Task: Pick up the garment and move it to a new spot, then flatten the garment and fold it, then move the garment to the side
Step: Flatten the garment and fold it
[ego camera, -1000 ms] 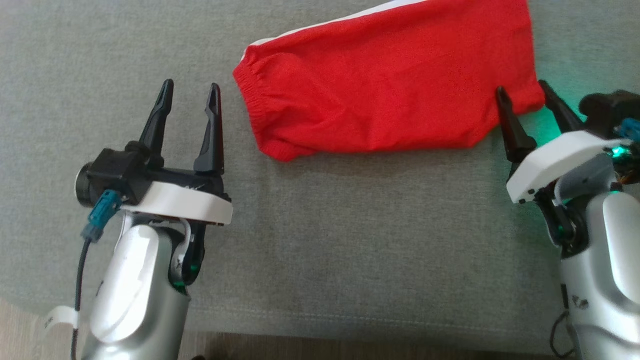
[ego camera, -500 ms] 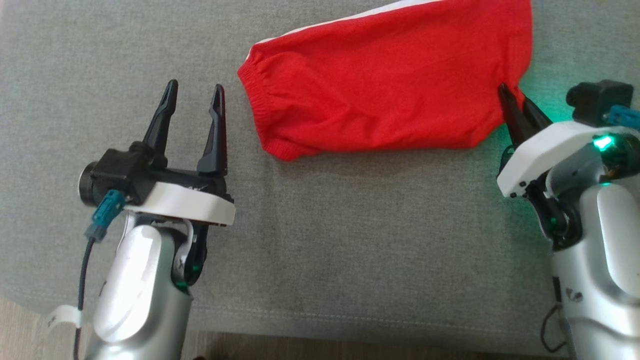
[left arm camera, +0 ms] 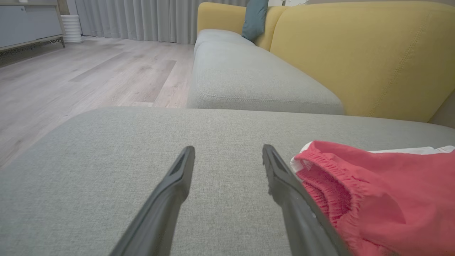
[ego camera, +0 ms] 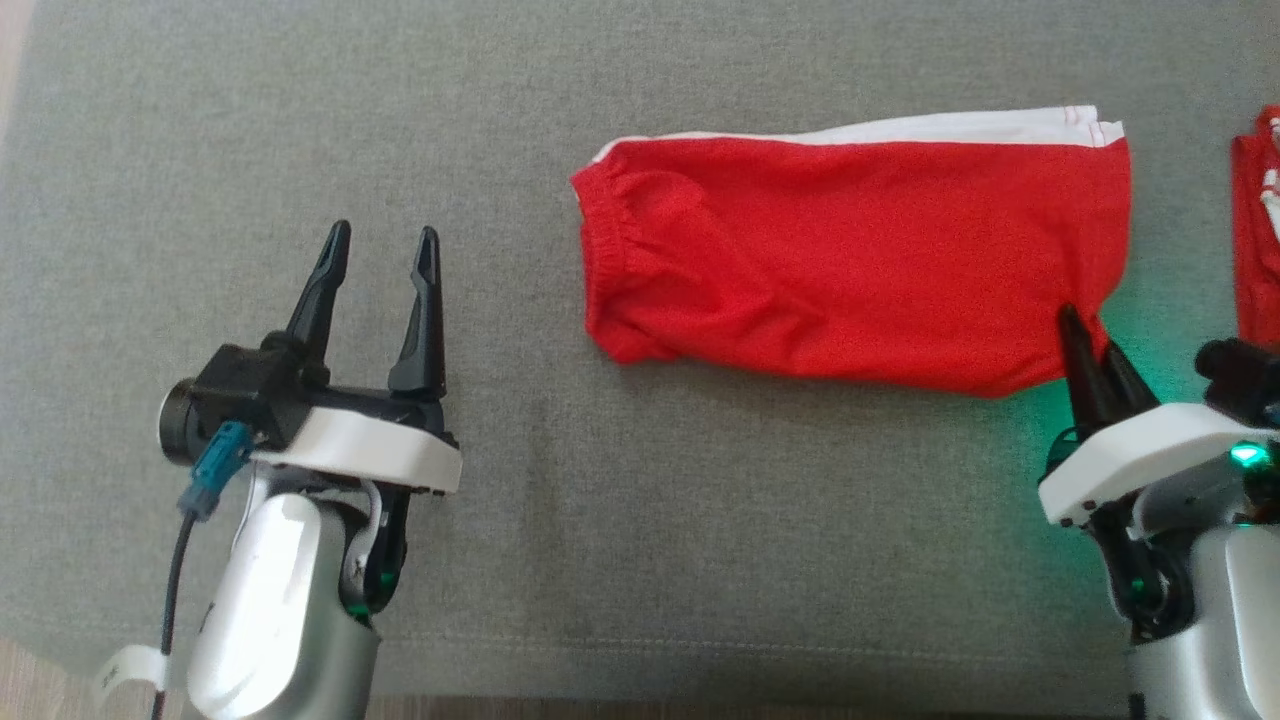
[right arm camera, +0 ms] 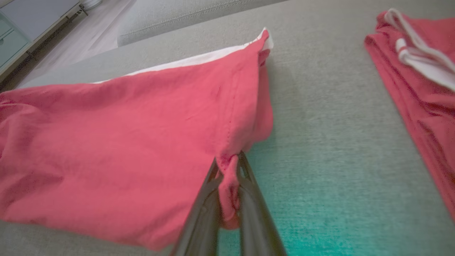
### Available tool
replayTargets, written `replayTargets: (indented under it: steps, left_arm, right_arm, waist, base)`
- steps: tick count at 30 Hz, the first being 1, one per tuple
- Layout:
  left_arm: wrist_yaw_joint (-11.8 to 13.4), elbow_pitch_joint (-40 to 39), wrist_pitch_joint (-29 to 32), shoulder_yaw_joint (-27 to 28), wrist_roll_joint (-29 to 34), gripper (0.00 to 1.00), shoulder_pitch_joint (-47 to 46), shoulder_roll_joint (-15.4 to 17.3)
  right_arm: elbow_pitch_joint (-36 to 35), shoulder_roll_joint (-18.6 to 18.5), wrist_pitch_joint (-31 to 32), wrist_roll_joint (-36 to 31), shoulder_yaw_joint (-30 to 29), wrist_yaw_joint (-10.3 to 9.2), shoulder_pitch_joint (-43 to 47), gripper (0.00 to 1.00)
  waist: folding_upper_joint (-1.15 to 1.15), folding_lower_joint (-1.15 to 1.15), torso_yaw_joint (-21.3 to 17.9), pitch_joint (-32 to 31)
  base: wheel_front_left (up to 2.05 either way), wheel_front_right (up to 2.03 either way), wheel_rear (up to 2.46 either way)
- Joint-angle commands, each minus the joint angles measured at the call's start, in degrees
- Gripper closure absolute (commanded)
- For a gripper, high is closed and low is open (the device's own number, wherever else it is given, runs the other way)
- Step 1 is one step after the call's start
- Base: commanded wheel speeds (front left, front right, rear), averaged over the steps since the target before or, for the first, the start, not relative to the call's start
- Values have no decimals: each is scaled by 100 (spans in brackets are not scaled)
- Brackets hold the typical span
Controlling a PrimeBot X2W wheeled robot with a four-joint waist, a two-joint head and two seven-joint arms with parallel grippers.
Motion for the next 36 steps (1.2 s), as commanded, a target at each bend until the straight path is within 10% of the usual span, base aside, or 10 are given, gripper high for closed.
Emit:
replayTargets:
  steps: [1,13,20,27,28,30,36]
  left_arm:
    - [-35,-175,-28,209,47,0,-50,53]
    - [-54,-82,-28,21,-38,0,58,37]
    - [-30,-45,-28,-92,-128,0,64,31]
    - [8,-2,-28,-138,-192,0,102,28]
    - [12,2,-28,-147,-198,0,101,27]
    - [18,9,-28,-165,-203,0,100,27]
    - [37,12,-28,-175,-181,0,114,26]
  right_arm:
    - [-229,-8,-62,-1,64,20,-3,100]
    - [-705,-55,351,-211,1618,20,-953,100]
    - [-73,48,454,259,3212,20,-1353,100]
    - [783,127,-55,670,3569,20,-1501,100]
    - [875,131,-129,712,3582,20,-1535,95]
    - [971,136,-334,838,3604,20,-1592,0]
    - [802,138,-1114,1018,3708,20,-1703,0]
  waist:
    - [0,0,-22,-60]
    - [0,0,72,-377]
    - [0,0,320,-432]
    - [0,0,434,-441]
    - [0,0,440,-442]
    - [0,0,445,-446]
    - [0,0,392,-464]
  base:
    - [0,0,0]
    - [0,0,0]
    - [0,0,0]
    - [0,0,0]
    - [0,0,0]
    - [0,0,0]
    - [0,0,0]
